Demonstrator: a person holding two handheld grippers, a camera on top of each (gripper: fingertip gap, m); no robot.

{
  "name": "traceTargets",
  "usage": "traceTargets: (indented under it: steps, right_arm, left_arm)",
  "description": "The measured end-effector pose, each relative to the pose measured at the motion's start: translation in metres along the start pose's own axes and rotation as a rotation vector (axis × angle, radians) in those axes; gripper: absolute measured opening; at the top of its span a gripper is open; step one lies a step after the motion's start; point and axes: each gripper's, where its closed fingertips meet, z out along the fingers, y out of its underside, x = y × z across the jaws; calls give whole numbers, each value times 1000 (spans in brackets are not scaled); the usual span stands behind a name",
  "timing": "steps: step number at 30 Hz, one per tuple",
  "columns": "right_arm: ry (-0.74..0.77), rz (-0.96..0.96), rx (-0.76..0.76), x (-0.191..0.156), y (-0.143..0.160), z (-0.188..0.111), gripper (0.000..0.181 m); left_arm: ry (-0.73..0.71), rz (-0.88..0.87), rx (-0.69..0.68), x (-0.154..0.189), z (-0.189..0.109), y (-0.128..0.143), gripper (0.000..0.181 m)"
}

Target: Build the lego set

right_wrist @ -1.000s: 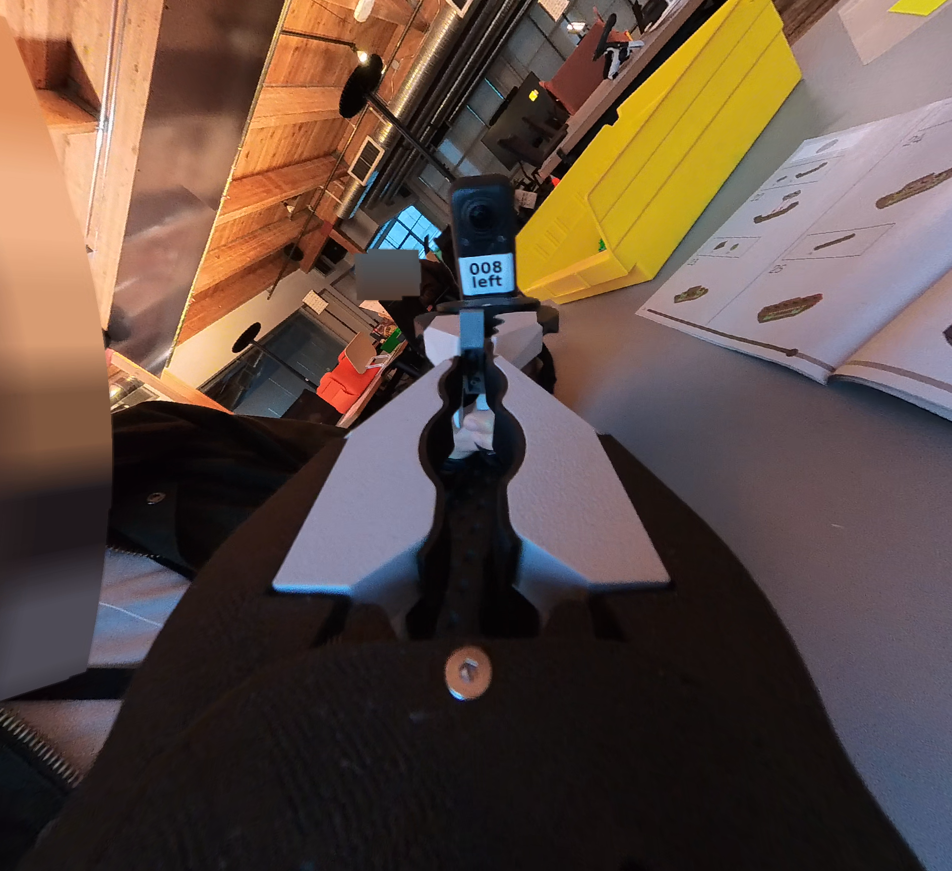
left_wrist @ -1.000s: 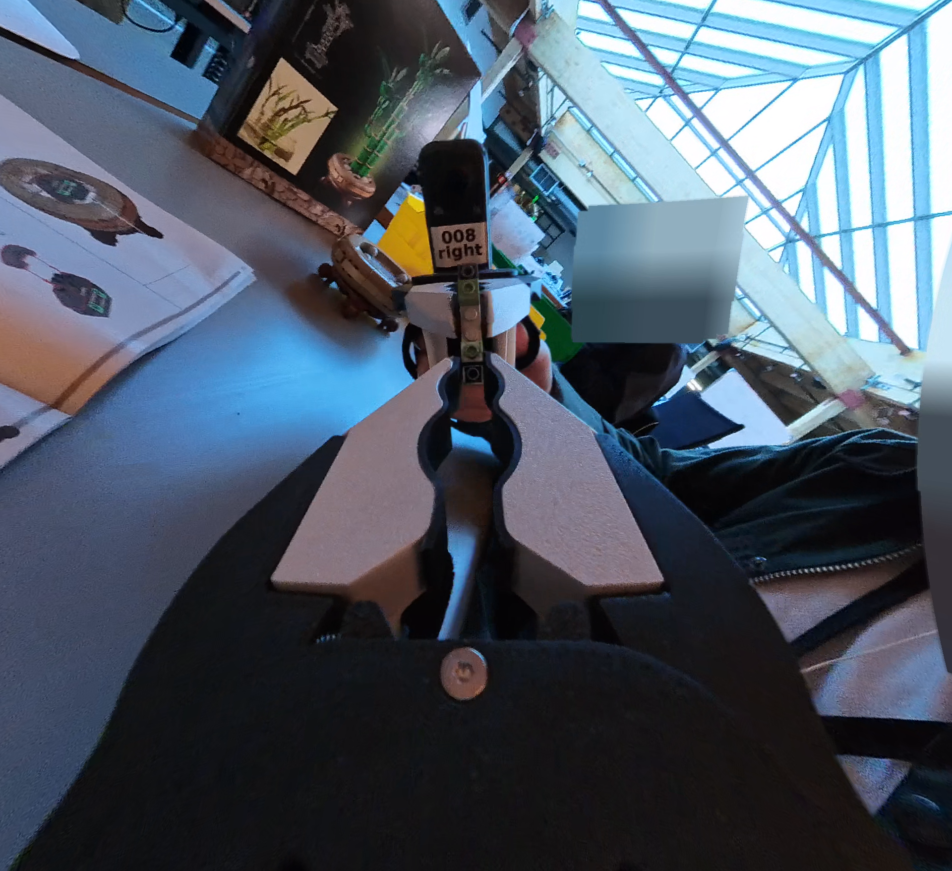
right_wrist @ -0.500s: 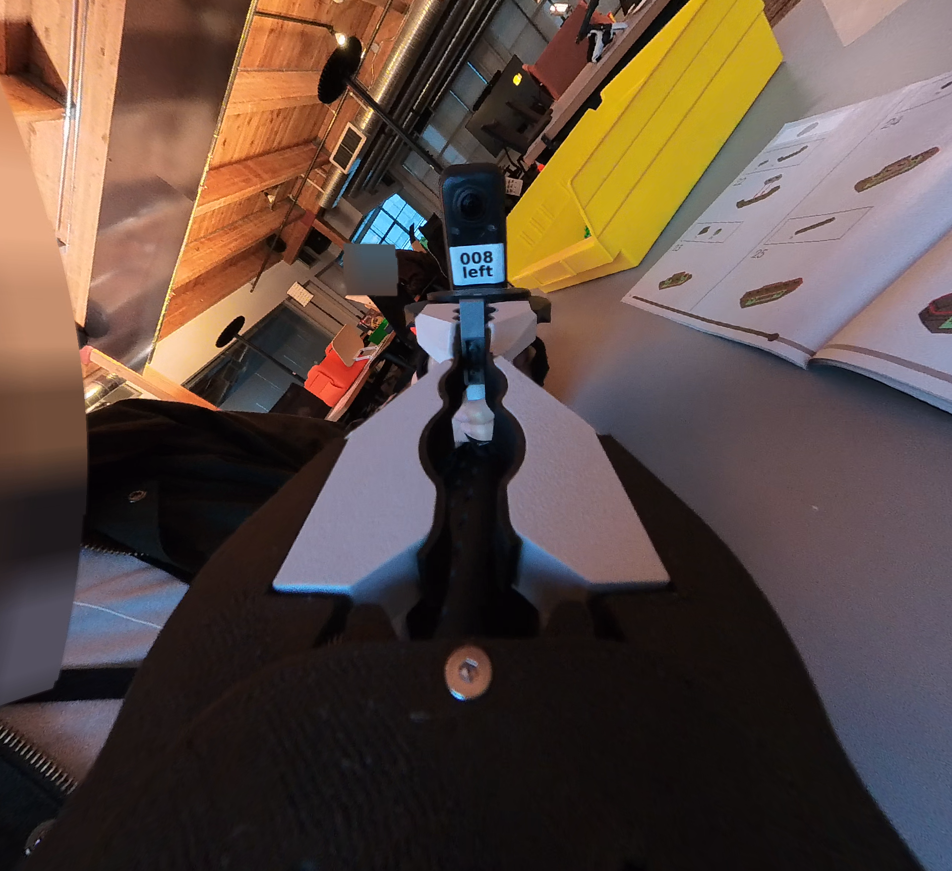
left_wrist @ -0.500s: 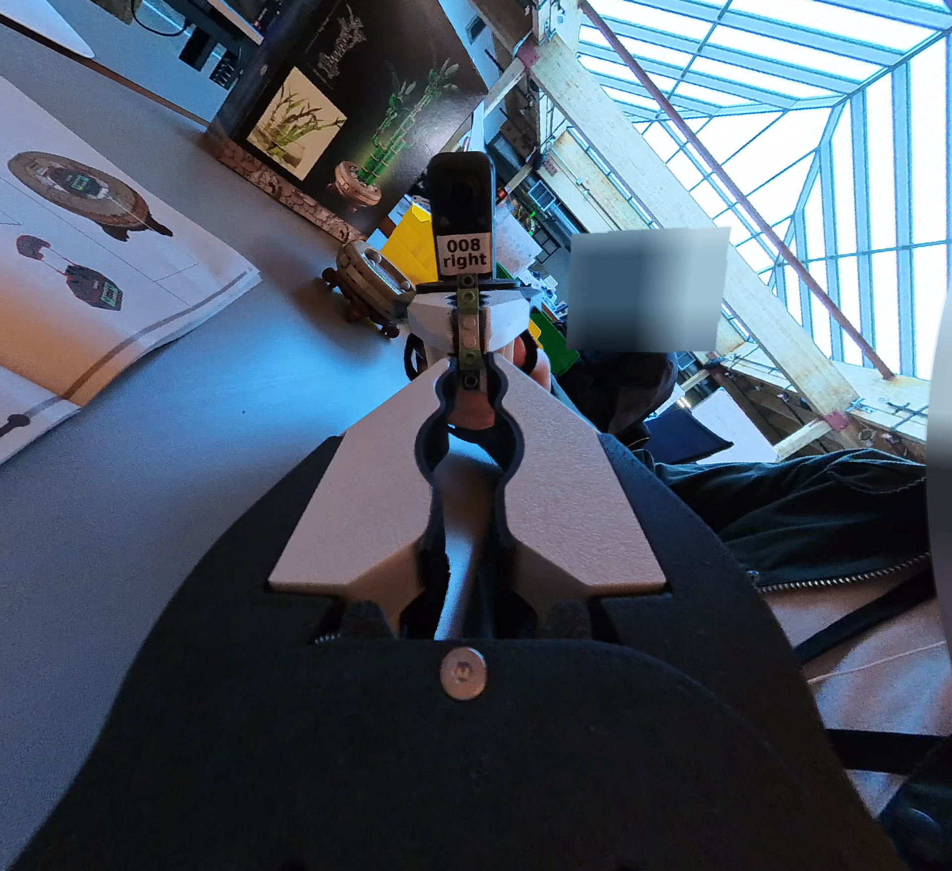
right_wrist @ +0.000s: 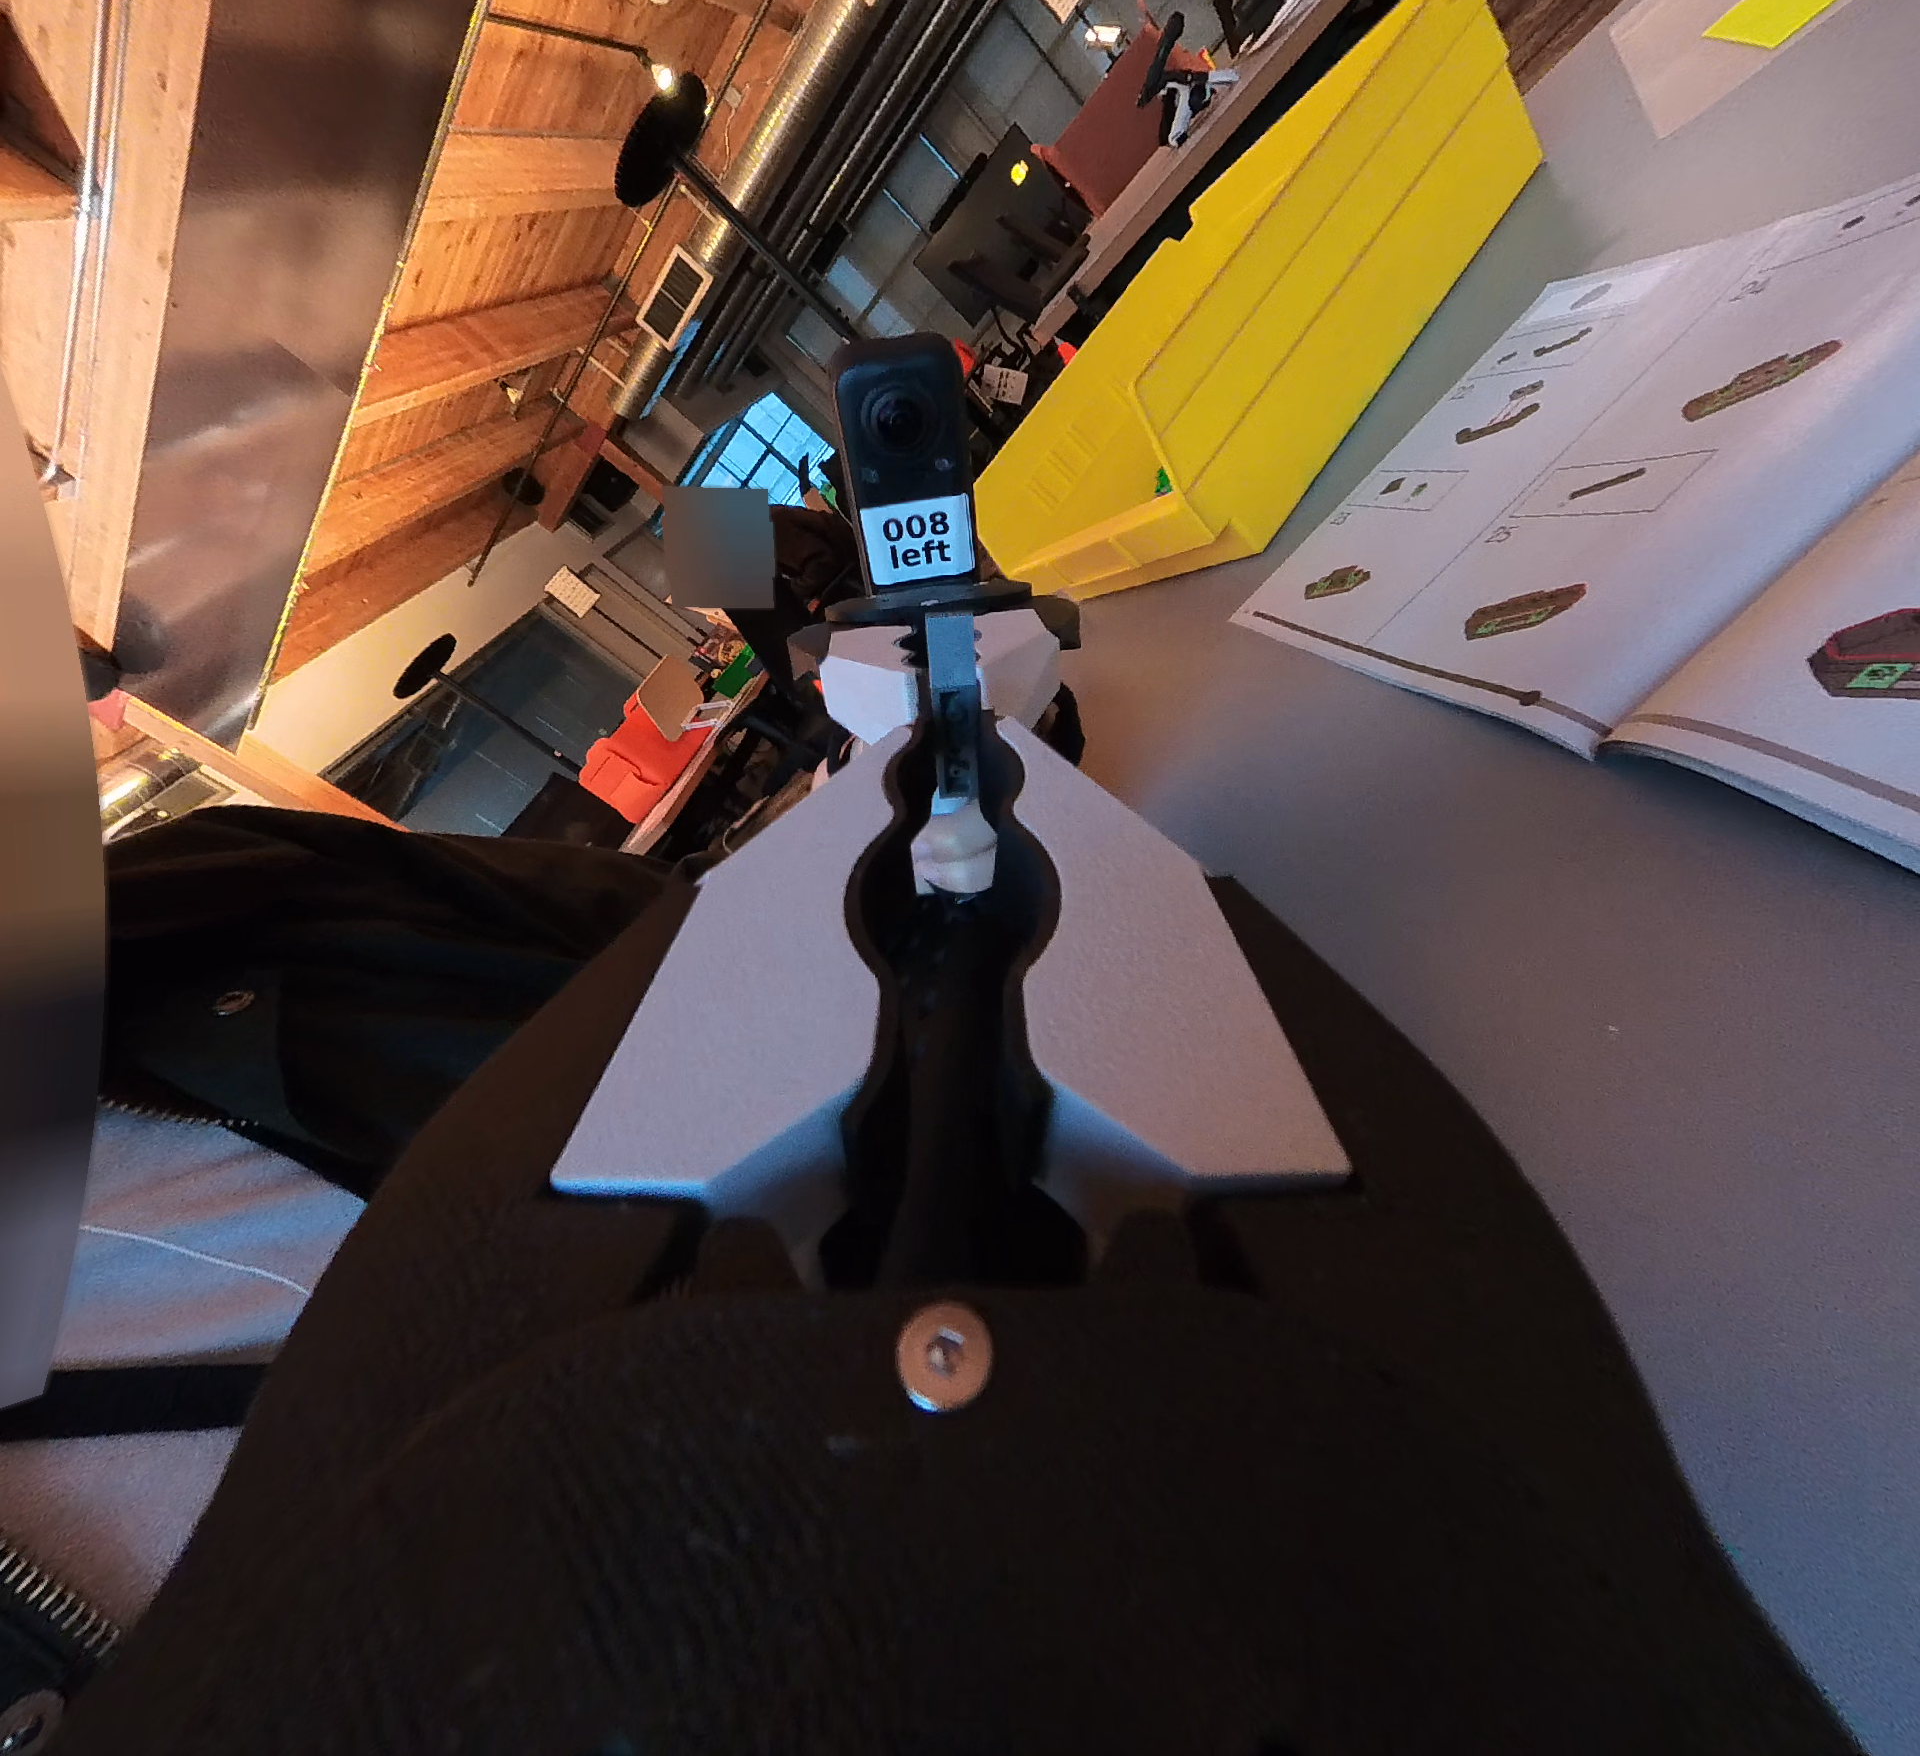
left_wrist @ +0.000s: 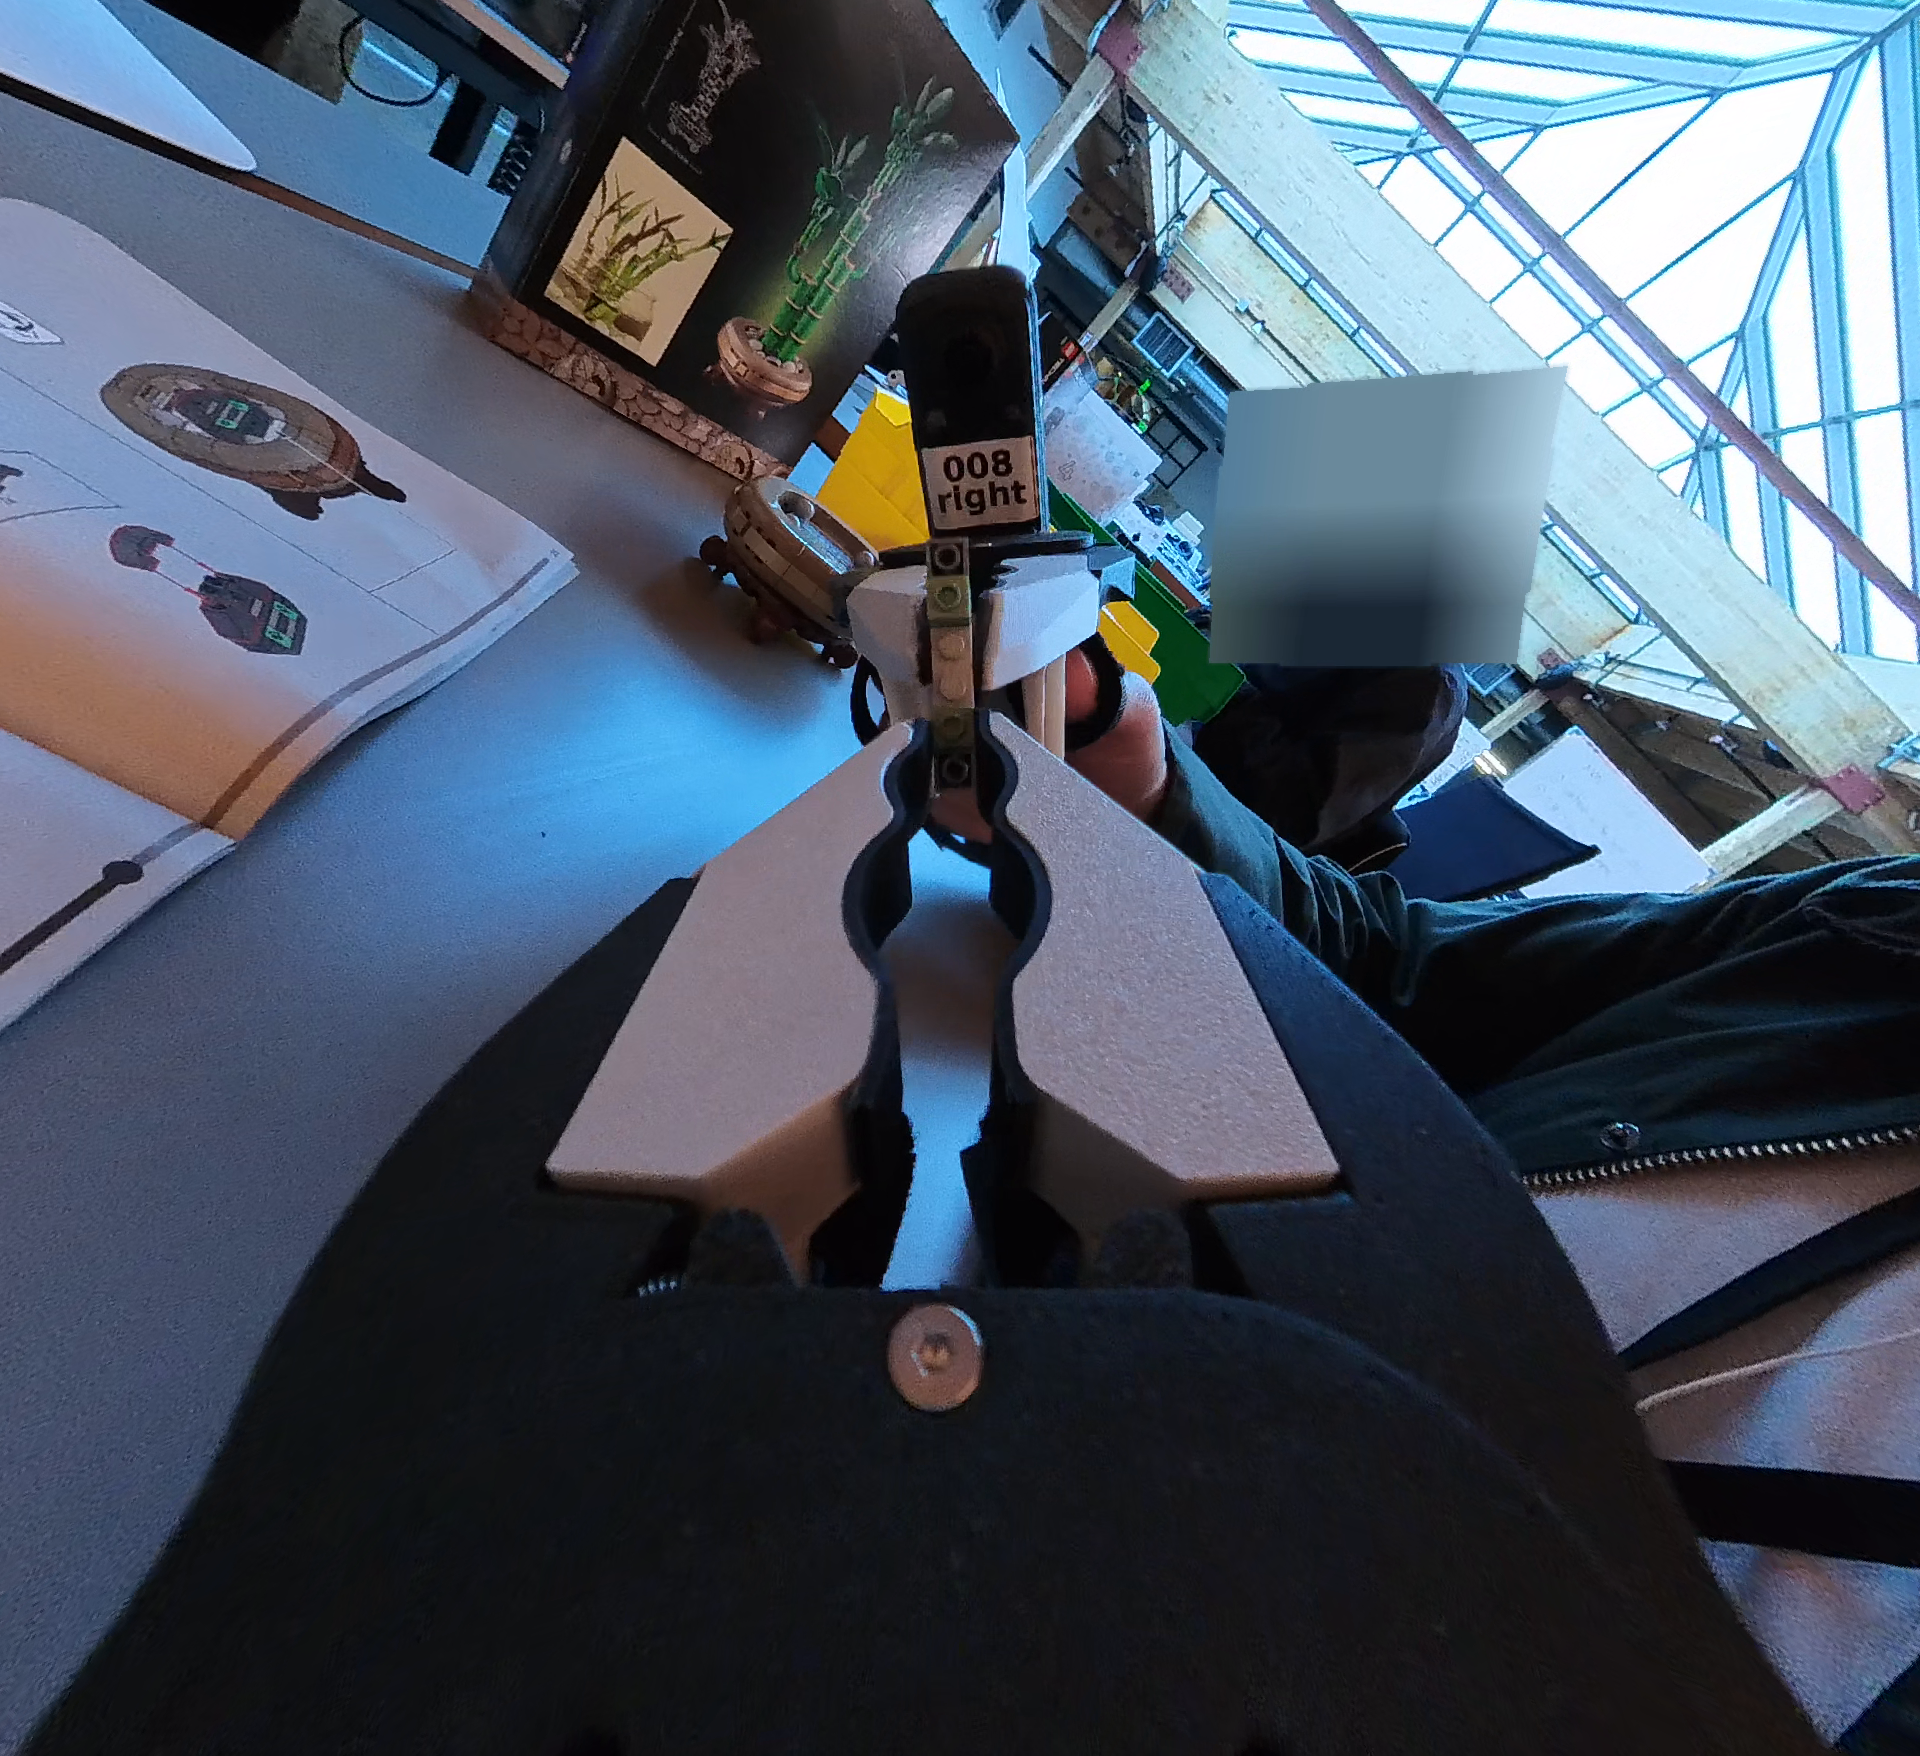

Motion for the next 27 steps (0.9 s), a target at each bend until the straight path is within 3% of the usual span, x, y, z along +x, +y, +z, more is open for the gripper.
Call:
traceTargets:
  steps: [27]
  right_arm:
    - [-20, 0, 44, -4, -1, 7, 11]
  left_arm:
    - [23, -16, 27, 1, -6, -6, 6]
